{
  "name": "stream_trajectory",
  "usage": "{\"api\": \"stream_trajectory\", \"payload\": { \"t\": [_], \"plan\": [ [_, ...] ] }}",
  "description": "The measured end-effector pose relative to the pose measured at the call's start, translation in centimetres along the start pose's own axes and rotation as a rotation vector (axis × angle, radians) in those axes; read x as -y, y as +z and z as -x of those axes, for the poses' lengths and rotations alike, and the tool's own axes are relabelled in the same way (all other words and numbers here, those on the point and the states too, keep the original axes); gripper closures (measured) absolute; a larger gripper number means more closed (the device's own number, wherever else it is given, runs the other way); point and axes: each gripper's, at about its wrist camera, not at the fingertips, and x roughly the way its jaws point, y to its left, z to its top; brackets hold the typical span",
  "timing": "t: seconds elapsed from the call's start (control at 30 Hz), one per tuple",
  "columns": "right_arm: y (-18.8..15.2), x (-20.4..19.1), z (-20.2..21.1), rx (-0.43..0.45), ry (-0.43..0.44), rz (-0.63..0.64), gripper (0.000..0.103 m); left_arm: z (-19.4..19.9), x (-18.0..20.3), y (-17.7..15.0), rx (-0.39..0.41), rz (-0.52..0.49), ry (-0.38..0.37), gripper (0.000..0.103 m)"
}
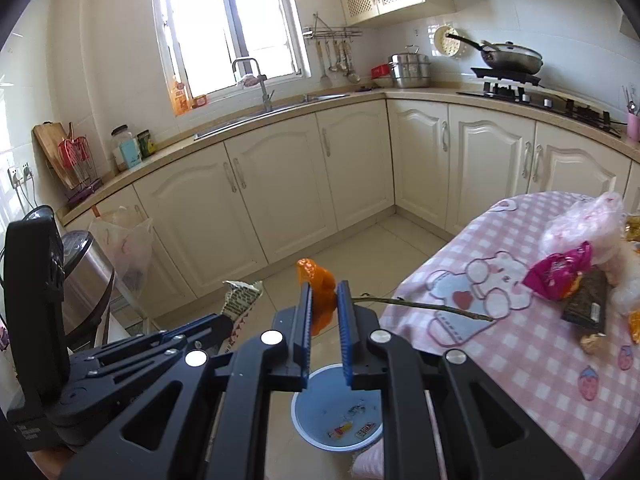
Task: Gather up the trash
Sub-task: 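Carry the packet and orange peel over the bucket and open both tools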
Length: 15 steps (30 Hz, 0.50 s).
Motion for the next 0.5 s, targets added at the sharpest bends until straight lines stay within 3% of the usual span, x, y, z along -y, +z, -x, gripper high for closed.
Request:
{"api": "stream_trajectory", "payload": {
  "t": [0.5],
  "plan": [
    [-0.3, -1.0, -5.8, -0.052, 0.048, 0.013, 0.091, -4.3, -3.0, 0.0, -0.088, 0.035, 0.041, 0.094]
  ]
}}
